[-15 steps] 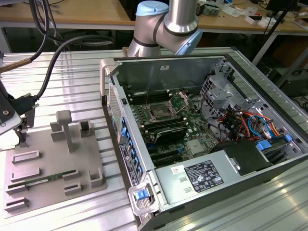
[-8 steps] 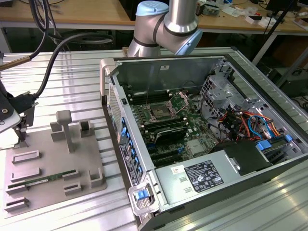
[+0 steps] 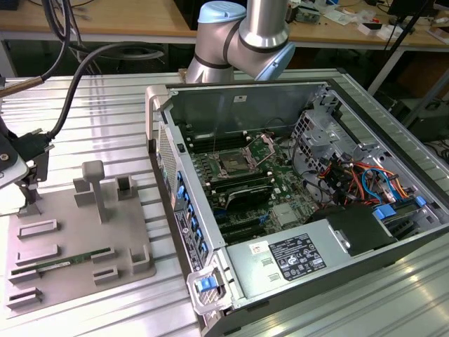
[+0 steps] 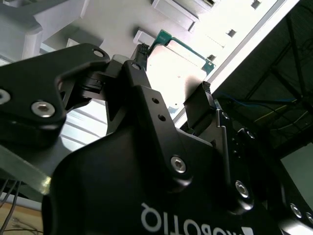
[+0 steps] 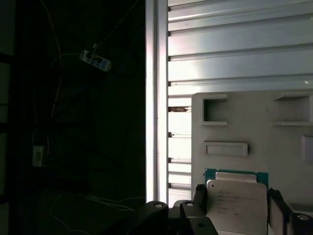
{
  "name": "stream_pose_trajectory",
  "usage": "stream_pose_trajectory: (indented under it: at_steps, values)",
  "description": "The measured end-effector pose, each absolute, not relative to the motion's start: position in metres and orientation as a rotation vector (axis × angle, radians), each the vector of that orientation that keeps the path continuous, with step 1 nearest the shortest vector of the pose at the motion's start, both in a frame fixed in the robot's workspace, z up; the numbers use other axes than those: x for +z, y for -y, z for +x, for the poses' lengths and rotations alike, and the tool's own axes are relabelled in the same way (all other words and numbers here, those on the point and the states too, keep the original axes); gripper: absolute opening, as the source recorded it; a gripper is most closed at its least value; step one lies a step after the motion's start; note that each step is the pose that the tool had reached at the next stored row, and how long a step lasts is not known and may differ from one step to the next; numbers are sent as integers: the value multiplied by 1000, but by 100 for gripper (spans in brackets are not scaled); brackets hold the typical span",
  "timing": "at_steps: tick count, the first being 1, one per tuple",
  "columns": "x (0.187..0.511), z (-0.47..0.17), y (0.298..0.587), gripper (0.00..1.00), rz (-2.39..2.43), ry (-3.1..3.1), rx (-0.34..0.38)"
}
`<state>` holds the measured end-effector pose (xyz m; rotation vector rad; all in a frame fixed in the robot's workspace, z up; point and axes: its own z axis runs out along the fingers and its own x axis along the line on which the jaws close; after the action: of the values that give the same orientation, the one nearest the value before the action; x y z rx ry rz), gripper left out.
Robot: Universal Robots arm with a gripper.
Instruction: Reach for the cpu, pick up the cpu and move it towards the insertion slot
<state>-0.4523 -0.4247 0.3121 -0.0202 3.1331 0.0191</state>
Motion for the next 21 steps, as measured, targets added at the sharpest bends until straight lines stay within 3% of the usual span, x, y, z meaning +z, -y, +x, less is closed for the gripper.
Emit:
stream_pose_trajectory:
  at_steps: [21]
  values:
    - [328, -452, 425, 55, -20, -3133, 19]
